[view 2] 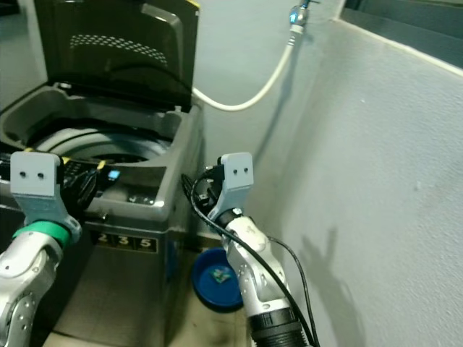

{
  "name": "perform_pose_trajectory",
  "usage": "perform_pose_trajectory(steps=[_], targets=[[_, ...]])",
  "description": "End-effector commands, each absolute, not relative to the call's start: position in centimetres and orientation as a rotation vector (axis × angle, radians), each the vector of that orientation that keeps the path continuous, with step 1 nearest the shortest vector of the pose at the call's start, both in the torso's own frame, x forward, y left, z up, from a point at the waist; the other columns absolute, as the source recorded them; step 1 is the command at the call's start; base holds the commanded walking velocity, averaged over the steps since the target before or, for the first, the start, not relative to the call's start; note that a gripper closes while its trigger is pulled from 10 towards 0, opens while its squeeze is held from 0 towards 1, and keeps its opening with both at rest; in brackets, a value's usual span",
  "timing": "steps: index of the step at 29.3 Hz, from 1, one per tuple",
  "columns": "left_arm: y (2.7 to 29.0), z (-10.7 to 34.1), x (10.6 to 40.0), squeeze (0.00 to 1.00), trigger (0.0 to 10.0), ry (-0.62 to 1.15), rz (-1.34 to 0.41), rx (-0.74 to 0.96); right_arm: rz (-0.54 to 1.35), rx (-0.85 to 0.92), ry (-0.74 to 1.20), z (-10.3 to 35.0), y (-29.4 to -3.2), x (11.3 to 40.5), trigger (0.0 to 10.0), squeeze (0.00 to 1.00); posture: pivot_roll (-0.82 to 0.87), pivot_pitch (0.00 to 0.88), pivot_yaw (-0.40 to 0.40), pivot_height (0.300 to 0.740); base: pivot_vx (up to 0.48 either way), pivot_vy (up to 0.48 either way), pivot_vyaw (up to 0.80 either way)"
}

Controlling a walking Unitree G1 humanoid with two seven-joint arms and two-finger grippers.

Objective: Clothes washing

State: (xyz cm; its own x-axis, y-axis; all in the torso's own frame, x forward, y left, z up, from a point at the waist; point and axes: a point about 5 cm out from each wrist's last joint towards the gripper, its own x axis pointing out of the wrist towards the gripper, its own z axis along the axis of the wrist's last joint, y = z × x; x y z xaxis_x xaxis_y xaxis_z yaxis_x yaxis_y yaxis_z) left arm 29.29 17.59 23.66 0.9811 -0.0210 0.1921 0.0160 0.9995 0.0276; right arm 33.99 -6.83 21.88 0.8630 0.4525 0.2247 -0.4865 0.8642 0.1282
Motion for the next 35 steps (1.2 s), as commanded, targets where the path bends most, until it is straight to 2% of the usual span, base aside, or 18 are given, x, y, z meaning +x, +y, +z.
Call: perform_pose_trajectory(steps=[1, 11, 12, 16, 24, 30, 33, 35], targets=[[17.4, 23.5, 29.4, 0.00, 10.0, -0.190, -0.027, 0.033, 0.490, 0.175, -0.206, 22.1, -7.0, 33.8, 10.0, 0.00, 0.05, 0.008, -0.080, 0.740, 0.000, 0.000, 0.80], [18.0, 21.6, 29.5, 0.00, 10.0, -0.180, -0.018, 0.015, 0.469, 0.165, -0.188, 21.0, -7.7, 33.8, 10.0, 0.00, 0.05, 0.000, -0.055, 0.740, 0.000, 0.000, 0.80], [18.9, 20.0, 29.3, 0.00, 10.0, -0.163, 0.009, -0.002, 0.444, 0.145, -0.156, 19.4, -9.0, 33.6, 10.0, 0.00, 0.05, 0.000, -0.054, 0.740, 0.000, 0.000, 0.80], [20.0, 18.0, 28.8, 0.00, 10.0, -0.126, 0.026, 0.018, 0.409, 0.130, -0.094, 17.3, -11.1, 33.0, 10.0, 0.00, 0.05, 0.000, -0.052, 0.740, 0.000, 0.000, 0.80], [20.5, 15.1, 28.0, 0.00, 10.0, -0.036, 0.024, 0.021, 0.343, 0.109, -0.030, 14.9, -13.5, 32.4, 10.0, 0.00, 0.04, 0.006, -0.044, 0.740, 0.000, 0.000, 0.80], [20.4, 14.8, 27.9, 0.00, 10.0, -0.040, 0.014, 0.004, 0.335, 0.110, -0.026, 14.6, -13.7, 32.4, 10.0, 0.00, 0.04, 0.005, -0.035, 0.740, 0.000, 0.000, 0.80], [20.6, 14.5, 28.4, 0.00, 10.0, -0.056, -0.004, 0.012, 0.315, 0.138, -0.040, 14.5, -13.2, 32.2, 10.0, 0.00, 0.05, 0.007, 0.021, 0.740, 0.000, 0.000, 0.80], [20.7, 14.5, 28.5, 0.00, 10.0, -0.061, -0.011, 0.023, 0.311, 0.146, -0.044, 14.4, -13.0, 32.1, 10.0, 0.00, 0.06, 0.006, 0.027, 0.740, 0.000, 0.000, 0.80]])
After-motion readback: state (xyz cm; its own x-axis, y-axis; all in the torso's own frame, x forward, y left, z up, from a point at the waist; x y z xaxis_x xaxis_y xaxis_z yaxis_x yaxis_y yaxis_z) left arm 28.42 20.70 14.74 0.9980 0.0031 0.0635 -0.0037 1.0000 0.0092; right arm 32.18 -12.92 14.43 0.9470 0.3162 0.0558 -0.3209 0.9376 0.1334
